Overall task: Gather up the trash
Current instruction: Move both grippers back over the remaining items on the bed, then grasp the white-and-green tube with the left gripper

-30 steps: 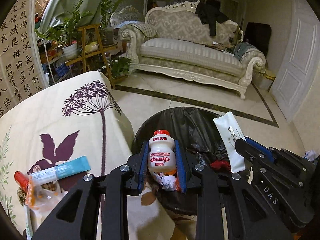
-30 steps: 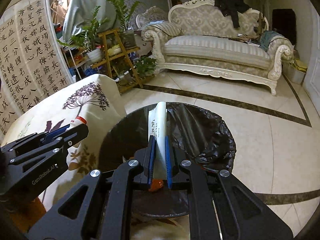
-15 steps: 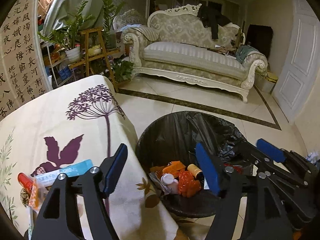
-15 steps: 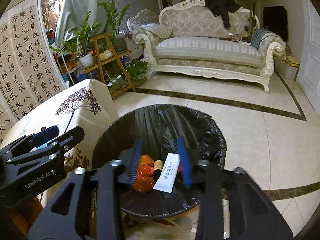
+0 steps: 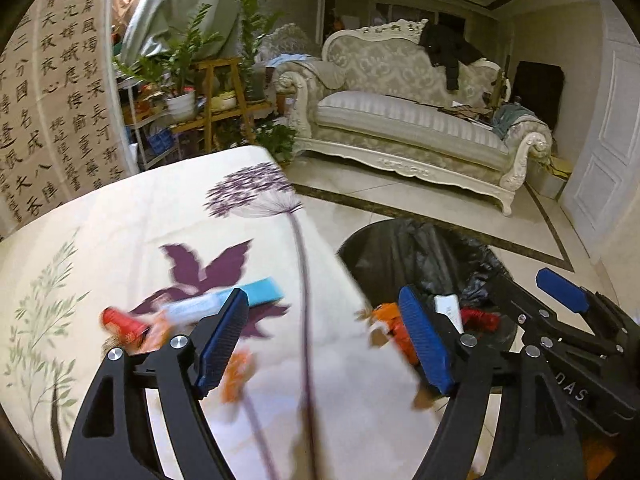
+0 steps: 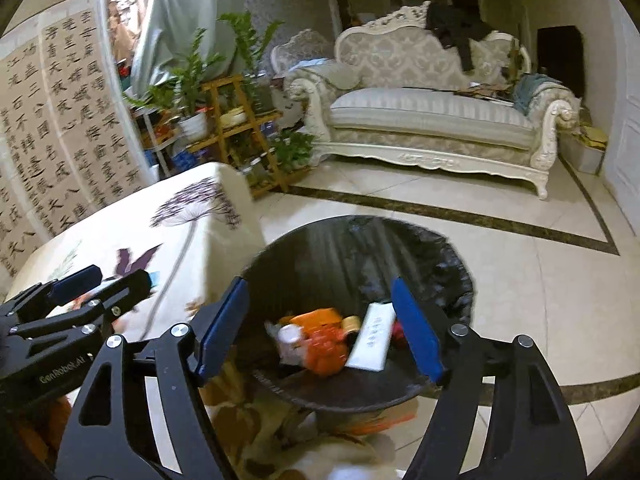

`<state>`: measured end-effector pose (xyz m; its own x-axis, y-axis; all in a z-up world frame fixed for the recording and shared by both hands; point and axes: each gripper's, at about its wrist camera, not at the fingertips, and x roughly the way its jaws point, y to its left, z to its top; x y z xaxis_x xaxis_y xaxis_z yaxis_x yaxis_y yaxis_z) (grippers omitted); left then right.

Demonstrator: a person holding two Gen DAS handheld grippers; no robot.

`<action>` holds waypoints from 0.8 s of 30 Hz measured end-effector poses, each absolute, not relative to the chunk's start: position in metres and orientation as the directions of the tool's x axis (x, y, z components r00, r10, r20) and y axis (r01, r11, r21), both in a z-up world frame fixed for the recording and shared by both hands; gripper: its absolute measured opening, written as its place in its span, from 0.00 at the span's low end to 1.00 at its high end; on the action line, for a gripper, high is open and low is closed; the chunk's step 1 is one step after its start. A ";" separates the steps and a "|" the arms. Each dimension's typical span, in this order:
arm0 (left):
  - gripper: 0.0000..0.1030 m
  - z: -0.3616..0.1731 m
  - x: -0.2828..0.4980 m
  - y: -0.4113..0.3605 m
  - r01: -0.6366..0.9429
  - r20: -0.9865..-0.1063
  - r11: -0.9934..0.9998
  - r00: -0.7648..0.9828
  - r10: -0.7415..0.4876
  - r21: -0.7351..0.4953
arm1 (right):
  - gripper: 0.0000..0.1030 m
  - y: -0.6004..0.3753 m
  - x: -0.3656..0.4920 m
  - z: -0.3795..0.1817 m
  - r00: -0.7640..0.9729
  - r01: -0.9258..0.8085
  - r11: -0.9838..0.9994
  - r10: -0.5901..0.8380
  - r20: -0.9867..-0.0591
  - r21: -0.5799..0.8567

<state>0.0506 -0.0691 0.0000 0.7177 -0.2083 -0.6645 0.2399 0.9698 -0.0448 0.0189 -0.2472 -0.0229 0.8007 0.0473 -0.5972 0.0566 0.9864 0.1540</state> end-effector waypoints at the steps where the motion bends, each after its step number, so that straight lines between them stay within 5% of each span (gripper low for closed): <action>1: 0.73 0.000 0.048 -0.063 0.232 -0.666 0.972 0.718 -0.203 -0.046 | 0.70 -0.241 0.018 -0.022 0.799 0.041 0.988 0.059 -0.599 0.152; 15: 0.73 -0.020 0.010 0.041 0.030 -0.718 0.999 0.695 -0.037 -0.022 | 0.70 -0.162 0.002 -0.022 0.762 -0.123 0.980 0.193 -0.618 0.155; 22: 0.73 -0.034 0.009 0.069 -0.011 -0.761 0.998 0.647 -0.042 -0.064 | 0.70 -0.138 0.001 -0.022 0.748 -0.161 0.977 0.215 -0.628 0.143; 24: 0.67 -0.036 0.009 0.070 0.000 -0.769 0.998 0.637 -0.050 -0.064 | 0.70 -0.132 0.002 -0.022 0.743 -0.169 0.976 0.219 -0.633 0.139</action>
